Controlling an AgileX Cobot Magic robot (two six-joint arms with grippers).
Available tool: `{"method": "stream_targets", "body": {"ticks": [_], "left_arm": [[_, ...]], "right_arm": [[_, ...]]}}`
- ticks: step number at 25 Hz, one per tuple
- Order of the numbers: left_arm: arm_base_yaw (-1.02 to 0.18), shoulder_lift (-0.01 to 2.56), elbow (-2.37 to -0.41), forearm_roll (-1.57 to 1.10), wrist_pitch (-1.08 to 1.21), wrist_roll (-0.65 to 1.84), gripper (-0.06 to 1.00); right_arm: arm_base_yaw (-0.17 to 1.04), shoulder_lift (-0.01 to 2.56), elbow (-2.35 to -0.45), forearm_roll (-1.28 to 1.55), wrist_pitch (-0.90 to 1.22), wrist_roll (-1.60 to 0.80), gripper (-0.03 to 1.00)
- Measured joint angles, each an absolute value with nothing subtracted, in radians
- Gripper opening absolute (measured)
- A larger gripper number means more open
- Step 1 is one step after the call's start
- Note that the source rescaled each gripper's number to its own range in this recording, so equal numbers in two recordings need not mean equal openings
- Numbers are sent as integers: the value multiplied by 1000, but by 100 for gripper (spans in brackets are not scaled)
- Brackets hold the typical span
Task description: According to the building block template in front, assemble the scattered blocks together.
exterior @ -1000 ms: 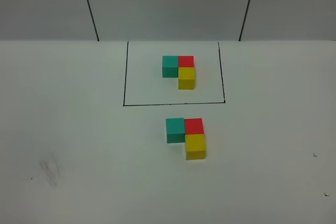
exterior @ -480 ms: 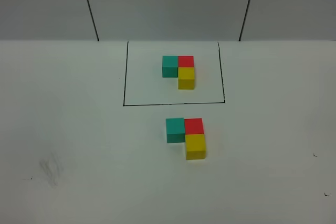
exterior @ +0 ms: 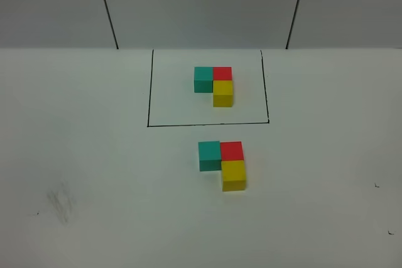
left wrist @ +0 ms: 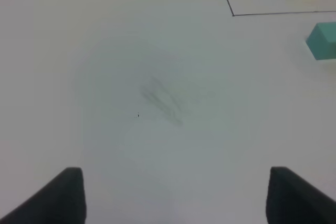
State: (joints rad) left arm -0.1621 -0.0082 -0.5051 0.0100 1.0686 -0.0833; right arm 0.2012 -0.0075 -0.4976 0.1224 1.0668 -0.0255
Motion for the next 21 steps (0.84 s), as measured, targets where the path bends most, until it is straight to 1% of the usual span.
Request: {"method": "stream_targets", "body": {"ticks": [3,7,13,21], "left_arm": [[-162,-8,-505,10,1069,-83,53],[-162,-8,-505,10,1069,-83,53],[-162,-8,-505,10,1069,-83,53],[-162,-8,-505,10,1069,-83,53]], "right_arm": [[201,-8,-498,124,1065,-21,94],[200,-8,-498,124,1065,-18,78],[107,-8,-496,123,1065,-16,46],[49,-8,-496,123,1063,-16,7]]}}
